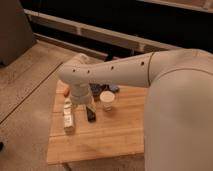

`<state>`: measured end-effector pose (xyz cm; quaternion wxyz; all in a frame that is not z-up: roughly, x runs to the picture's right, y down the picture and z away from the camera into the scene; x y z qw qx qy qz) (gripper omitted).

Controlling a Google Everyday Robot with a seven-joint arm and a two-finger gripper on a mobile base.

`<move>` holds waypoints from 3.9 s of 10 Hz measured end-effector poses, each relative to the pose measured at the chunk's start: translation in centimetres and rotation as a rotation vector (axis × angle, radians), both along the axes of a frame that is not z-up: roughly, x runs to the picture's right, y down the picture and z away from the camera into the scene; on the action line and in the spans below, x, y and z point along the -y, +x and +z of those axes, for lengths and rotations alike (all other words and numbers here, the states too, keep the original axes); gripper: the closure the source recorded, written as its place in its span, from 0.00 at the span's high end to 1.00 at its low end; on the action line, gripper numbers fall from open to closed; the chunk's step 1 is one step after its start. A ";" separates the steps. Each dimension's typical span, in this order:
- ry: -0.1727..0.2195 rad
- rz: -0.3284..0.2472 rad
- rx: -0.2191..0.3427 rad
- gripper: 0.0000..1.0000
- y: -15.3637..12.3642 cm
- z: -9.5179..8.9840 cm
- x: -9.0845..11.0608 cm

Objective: Place the bottle in the ceramic bowl

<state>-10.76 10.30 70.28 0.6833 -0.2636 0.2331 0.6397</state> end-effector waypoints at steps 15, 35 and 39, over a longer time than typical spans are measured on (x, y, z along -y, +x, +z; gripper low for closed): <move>0.352 -0.057 0.204 0.65 -3.7 -1.4 7.3; -0.038 -0.086 0.104 0.65 -9.9 15.4 0.6; -0.084 -0.094 0.124 0.65 -10.4 16.5 -1.1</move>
